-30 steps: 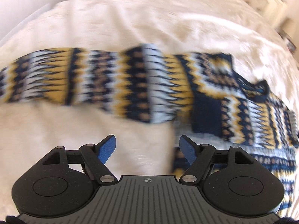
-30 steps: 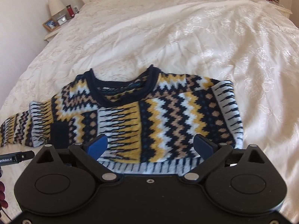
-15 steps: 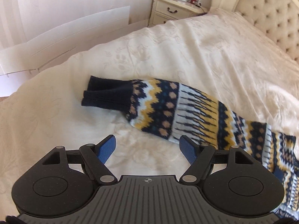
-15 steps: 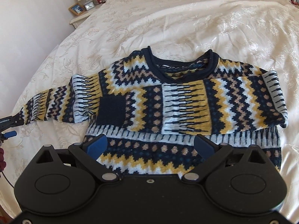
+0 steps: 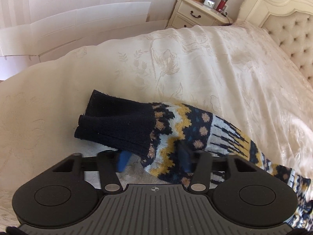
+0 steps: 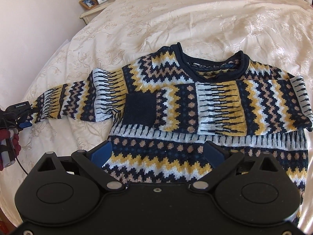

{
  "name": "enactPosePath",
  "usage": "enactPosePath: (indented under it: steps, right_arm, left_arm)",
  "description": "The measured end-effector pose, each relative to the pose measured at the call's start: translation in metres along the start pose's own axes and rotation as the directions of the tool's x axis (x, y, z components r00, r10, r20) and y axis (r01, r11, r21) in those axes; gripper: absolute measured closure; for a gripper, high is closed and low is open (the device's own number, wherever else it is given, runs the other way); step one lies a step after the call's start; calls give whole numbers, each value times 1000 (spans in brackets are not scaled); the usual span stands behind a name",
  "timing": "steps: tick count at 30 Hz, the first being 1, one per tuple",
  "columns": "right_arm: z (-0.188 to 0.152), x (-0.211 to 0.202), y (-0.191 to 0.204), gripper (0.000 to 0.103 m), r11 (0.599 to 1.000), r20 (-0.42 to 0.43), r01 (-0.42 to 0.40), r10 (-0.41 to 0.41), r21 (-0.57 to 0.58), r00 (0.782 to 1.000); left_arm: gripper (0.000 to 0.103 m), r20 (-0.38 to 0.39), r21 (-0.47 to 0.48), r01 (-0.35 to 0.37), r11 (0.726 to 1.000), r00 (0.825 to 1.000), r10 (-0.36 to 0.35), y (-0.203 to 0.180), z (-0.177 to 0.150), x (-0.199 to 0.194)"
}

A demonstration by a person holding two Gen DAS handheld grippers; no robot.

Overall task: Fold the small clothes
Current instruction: 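Grasp the other navy sleeve cuff with the left tool and lift it, then lay the sleeve across the sweater body and open the left tool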

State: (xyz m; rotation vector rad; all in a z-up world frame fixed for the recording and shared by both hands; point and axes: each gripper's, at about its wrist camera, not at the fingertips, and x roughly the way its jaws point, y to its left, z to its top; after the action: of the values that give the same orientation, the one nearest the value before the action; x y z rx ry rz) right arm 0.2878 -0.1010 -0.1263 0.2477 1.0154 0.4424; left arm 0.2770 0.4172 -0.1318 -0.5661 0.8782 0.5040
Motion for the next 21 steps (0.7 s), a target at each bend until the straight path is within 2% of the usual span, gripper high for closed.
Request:
enactPosePath:
  steps: [2, 5, 11, 17, 21]
  right_arm:
    - [-2, -1, -2, 3, 1000, -4, 0, 0, 4, 1000]
    - [-5, -1, -6, 3, 1000, -13, -3, 4, 6, 1000]
    - [-12, -1, -19, 3, 999, -25, -33, 33, 14, 999]
    - [-17, -8, -39, 3, 997, -24, -79, 79, 16, 997]
    - [-18, -18, -62, 3, 994, -15, -103, 104, 34, 994]
  left_arm:
    - [96, 2, -12, 41, 999, 999, -41, 3, 3, -2]
    - [98, 60, 16, 45, 999, 997, -46, -5, 6, -20]
    - [98, 145, 158, 109, 981, 981, -132, -55, 5, -84]
    - [98, 177, 306, 196, 932, 950, -258, -137, -12, -146]
    - [98, 177, 390, 247, 887, 925, -335, -202, -39, -166]
